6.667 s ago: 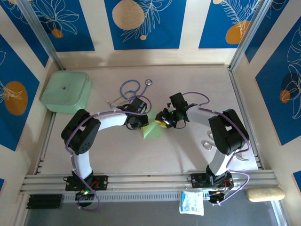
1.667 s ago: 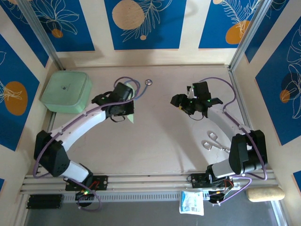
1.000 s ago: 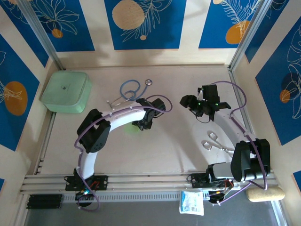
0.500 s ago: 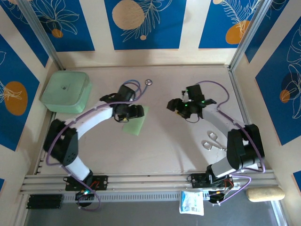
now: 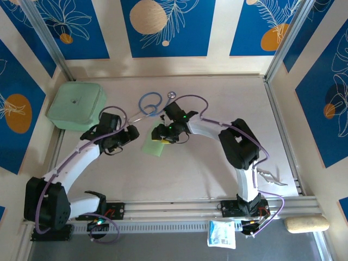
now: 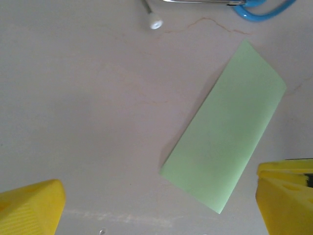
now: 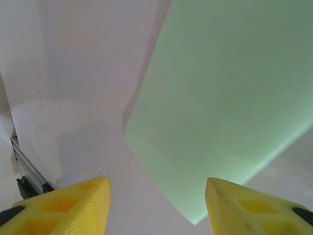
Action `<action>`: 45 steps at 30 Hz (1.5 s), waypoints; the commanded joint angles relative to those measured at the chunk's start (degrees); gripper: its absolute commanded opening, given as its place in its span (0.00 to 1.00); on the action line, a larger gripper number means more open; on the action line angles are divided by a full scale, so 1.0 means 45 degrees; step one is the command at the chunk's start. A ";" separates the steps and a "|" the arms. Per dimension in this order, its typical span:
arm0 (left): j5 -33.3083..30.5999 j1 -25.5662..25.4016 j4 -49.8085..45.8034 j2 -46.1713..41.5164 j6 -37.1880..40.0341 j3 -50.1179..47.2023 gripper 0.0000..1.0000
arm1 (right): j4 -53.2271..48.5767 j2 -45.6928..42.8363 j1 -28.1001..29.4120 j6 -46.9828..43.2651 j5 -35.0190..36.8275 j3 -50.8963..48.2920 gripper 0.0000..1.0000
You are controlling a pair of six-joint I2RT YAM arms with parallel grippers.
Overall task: Fold a paper plane with a square sheet of paper (pick it up from the middle)
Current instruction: Rotate the paper at the center of the table.
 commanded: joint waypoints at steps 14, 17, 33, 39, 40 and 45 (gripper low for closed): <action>0.2752 0.0388 0.1523 0.0423 0.0694 -0.0518 0.99 | -0.3922 0.1393 -0.0542 -0.5416 0.0212 0.0118 0.51; 0.3367 0.0351 0.1688 0.0787 0.0863 -0.0476 0.99 | -0.4425 0.0749 -0.0827 -0.7447 0.0354 -0.0691 0.51; 0.5275 -0.1774 0.5364 0.2674 -0.1417 -0.1042 1.00 | -0.2066 -0.2995 -0.1505 -0.1983 0.1490 -0.2451 0.51; 0.4857 -0.2872 0.6036 0.3760 -0.2128 -0.0730 0.96 | 0.0318 -0.3385 -0.1664 0.0362 0.0577 -0.3974 0.47; 0.4825 -0.2966 0.6169 0.3942 -0.2250 -0.0711 0.93 | 0.0206 -0.3158 -0.1673 0.0294 0.0481 -0.3811 0.46; 0.4786 -0.3278 0.6479 0.4712 -0.3043 -0.0551 0.86 | 0.0193 -0.2392 -0.1710 0.0073 0.0241 -0.3477 0.45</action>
